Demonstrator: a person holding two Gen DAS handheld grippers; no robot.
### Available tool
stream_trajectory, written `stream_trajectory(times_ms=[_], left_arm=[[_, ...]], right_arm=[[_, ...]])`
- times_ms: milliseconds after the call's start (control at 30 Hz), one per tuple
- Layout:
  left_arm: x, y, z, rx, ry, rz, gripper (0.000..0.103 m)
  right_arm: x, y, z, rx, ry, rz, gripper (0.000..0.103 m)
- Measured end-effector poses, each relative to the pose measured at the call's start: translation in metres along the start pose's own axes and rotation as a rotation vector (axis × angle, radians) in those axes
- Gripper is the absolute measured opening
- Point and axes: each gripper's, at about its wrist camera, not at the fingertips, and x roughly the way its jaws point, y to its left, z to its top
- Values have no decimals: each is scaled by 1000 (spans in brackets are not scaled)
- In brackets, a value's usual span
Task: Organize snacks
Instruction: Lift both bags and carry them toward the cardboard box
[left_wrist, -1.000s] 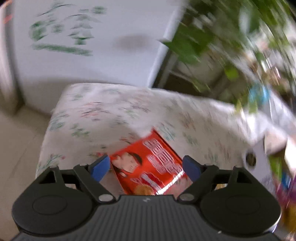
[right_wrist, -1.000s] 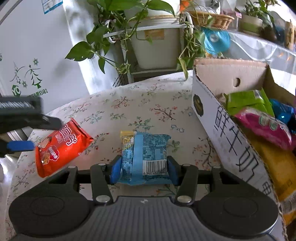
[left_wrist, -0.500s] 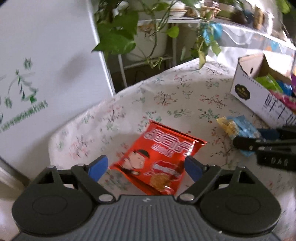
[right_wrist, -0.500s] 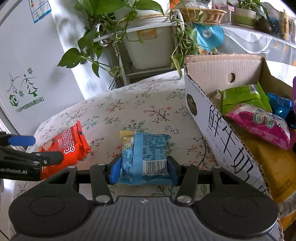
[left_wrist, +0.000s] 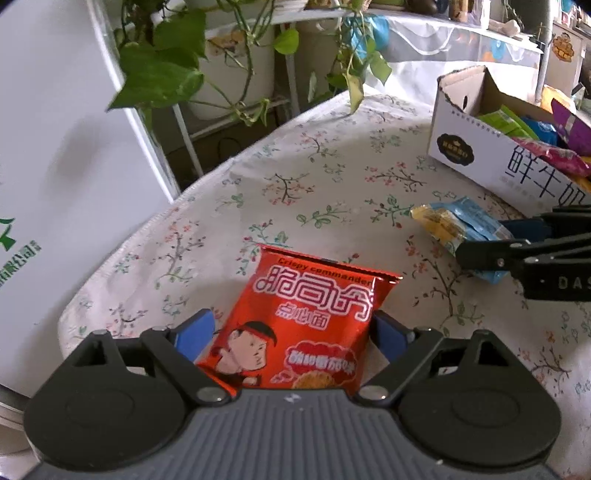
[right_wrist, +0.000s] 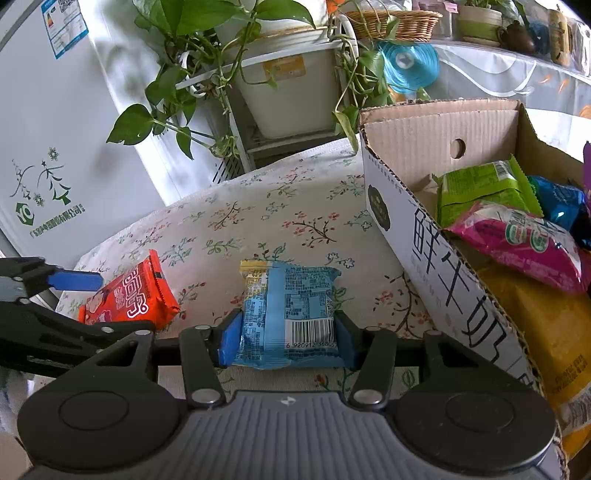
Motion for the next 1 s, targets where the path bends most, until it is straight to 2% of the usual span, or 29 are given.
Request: stream_trajectory(times_ms=[100, 167, 233, 400, 467, 567, 700, 800, 1000], left_arm=[[5, -2, 0, -38, -16, -18, 93], [6, -4, -1, -74, -27, -36, 86], [4, -6, -1, -99, -32, -57, 70], [-5, -19, -1, -130, -14, -14, 69], [-12, -20, -1, -171, -22, 3, 70], [-30, -13, -2, -308, -55, 13, 69], [-58, -15, 1, -385, -94, 51, 70], [-78, -14, -1, -476, -141, 51, 70], [-109, -23, -1, -549, -209, 81, 70]], right_arm=[[1, 0, -1, -3, -5, 1, 58], [1, 1, 0, -6, -4, 0, 58], [1, 0, 0, -7, -1, 2, 58], [-1, -5, 4, 39, 24, 15, 57], [-3, -6, 6, 46, 30, 13, 57], [-7, -9, 9, 69, 45, 25, 57], [-21, -7, 17, 73, 39, 50, 57], [-36, -4, 26, 51, 18, 69, 57], [-64, 3, 50, -22, -13, 111, 57]])
